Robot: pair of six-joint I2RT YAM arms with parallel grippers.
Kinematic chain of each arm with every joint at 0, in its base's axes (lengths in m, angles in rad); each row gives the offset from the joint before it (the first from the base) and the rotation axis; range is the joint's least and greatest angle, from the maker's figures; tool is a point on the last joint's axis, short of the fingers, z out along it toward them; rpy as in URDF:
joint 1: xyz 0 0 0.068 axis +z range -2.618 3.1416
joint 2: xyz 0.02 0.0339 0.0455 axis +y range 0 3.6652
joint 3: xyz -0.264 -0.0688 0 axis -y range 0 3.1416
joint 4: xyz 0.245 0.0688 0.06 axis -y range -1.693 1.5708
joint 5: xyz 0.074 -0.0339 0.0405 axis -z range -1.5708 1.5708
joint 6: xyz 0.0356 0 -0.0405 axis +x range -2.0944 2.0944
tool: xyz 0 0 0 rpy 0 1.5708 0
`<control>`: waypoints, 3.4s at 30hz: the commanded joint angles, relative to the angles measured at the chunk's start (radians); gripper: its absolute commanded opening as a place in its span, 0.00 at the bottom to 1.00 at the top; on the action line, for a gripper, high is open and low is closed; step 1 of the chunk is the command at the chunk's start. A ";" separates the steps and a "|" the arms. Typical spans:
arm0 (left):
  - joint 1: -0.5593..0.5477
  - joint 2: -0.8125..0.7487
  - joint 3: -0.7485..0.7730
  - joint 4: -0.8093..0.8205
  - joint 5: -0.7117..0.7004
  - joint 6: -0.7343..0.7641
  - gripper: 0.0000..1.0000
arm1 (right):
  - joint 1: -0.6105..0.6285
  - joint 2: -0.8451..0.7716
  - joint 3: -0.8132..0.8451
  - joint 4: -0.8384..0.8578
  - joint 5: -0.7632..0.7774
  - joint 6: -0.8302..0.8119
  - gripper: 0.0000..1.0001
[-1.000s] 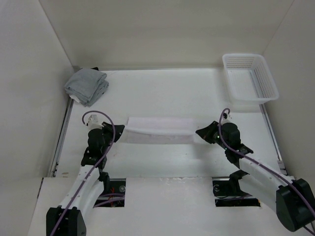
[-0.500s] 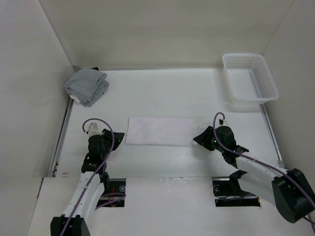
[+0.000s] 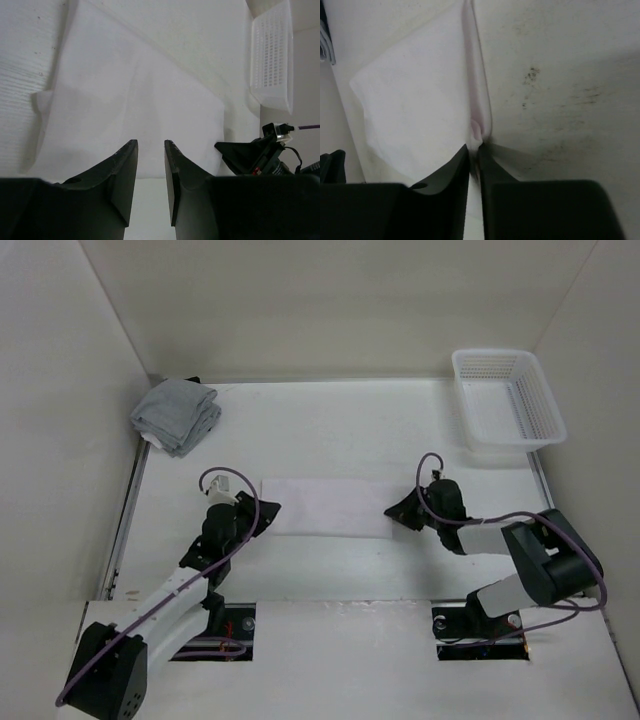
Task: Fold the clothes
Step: Fold the tank top
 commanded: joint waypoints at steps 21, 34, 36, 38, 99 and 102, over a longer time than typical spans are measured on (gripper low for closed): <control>-0.163 0.056 0.074 0.238 -0.050 -0.023 0.27 | 0.232 -0.400 0.443 -0.703 0.338 -0.258 0.05; -0.075 -0.123 0.039 0.142 -0.003 -0.042 0.28 | 0.551 0.315 0.986 -0.823 0.438 -0.254 0.30; -0.065 -0.134 0.045 0.125 0.005 -0.042 0.29 | 0.570 0.323 1.008 -0.814 0.449 -0.239 0.42; -0.066 -0.128 0.052 0.123 0.008 -0.040 0.29 | 0.573 0.279 0.977 -0.776 0.447 -0.232 0.44; -0.074 0.104 0.233 -0.248 -0.316 0.214 0.48 | -0.062 -0.479 0.056 -0.033 0.323 -0.172 0.58; -0.039 0.133 0.250 -0.250 -0.291 0.231 0.48 | -0.125 -0.553 -0.018 -0.035 0.383 -0.160 0.59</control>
